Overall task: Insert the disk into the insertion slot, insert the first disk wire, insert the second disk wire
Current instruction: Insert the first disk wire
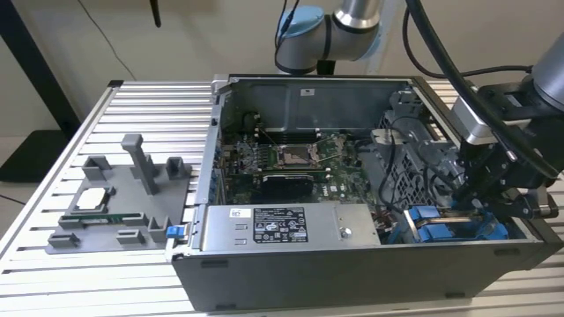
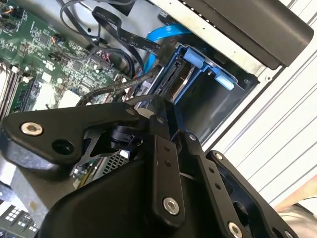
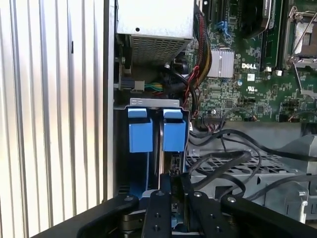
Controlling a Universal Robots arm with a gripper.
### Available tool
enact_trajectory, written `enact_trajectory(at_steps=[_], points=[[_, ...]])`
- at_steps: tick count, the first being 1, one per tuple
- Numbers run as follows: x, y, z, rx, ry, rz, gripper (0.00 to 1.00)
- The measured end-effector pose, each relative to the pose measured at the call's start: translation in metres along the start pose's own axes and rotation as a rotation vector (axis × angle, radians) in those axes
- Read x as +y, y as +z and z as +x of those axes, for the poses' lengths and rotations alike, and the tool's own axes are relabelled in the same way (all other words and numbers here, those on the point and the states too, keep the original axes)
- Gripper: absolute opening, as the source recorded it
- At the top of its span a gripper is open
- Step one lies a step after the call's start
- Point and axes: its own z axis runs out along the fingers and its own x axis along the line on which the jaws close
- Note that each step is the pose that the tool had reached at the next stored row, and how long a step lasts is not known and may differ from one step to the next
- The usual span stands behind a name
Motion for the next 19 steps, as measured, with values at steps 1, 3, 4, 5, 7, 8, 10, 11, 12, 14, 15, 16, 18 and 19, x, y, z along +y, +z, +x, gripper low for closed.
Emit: enact_trajectory(at_steps=[1, 3, 4, 5, 7, 8, 10, 11, 12, 14, 15, 16, 18, 19], points=[[-0.0008, 0.0005, 0.0000, 0.0008, 0.001, -0.0057, 0.00], [-0.0025, 0.0015, 0.0002, 0.0024, 0.002, -0.0175, 0.00], [-0.0033, 0.0020, 0.0003, 0.0031, 0.003, -0.0228, 0.00], [-0.0043, 0.0026, 0.0003, 0.0038, 0.004, -0.0283, 0.00], [-0.0089, 0.0035, 0.0005, 0.0039, 0.005, -0.0387, 0.00], [-0.0121, 0.0039, 0.0005, 0.0040, 0.006, -0.0437, 0.00], [-0.0178, 0.0048, 0.0006, 0.0040, 0.007, -0.0533, 0.00], [-0.0203, 0.0053, 0.0007, 0.0040, 0.008, -0.0566, 0.00], [-0.0225, 0.0058, 0.0007, 0.0040, 0.008, -0.0586, 0.00], [-0.0260, 0.0065, 0.0005, 0.0040, 0.008, -0.0601, 0.00], [-0.0273, 0.0070, 0.0003, 0.0039, 0.008, -0.0606, 0.00], [-0.0280, 0.0074, 0.0000, 0.0042, 0.008, -0.0608, 0.00], [-0.0280, 0.0085, -0.0009, 0.0044, 0.008, -0.0608, 0.00], [-0.0281, 0.0092, -0.0020, 0.0045, 0.008, -0.0608, 0.00]])
